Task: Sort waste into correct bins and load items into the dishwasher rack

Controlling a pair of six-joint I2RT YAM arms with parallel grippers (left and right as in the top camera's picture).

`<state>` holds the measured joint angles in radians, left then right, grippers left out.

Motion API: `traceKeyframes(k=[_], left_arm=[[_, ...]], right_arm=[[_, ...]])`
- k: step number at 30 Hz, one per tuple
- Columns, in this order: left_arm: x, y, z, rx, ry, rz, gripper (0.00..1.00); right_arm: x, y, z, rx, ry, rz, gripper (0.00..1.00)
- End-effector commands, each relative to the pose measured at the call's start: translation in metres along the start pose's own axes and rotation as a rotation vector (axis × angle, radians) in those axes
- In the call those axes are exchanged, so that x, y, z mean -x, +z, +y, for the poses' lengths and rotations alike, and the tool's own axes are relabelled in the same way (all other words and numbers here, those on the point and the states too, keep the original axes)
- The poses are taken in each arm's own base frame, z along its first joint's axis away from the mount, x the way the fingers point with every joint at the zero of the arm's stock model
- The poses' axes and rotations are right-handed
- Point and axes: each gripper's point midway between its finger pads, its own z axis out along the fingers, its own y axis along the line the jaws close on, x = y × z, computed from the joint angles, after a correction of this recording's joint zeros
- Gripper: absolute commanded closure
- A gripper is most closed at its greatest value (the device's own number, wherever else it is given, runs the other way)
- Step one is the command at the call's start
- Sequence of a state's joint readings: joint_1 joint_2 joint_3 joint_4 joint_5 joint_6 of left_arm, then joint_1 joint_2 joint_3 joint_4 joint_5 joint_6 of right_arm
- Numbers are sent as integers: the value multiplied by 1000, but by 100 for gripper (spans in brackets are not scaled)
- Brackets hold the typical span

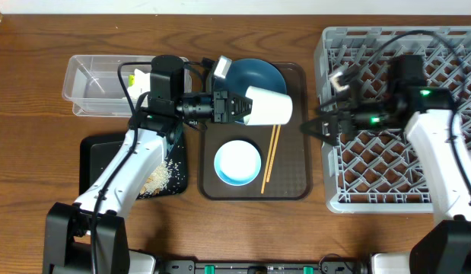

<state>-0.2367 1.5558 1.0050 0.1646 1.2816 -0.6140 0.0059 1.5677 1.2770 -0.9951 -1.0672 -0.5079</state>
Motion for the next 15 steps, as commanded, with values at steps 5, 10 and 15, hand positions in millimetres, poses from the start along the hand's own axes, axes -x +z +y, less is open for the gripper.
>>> traceKeyframes(k=[5, 10, 15], left_arm=[[-8, 1, -9, -63, -13, 54, 94], [-8, 1, -9, -63, -13, 54, 94], [-8, 1, -9, -63, -13, 54, 94]], right_arm=[[22, 26, 61, 287, -195, -95, 1], [31, 29, 81, 383, -275, -137, 1], [37, 29, 91, 431, -332, -166, 11]])
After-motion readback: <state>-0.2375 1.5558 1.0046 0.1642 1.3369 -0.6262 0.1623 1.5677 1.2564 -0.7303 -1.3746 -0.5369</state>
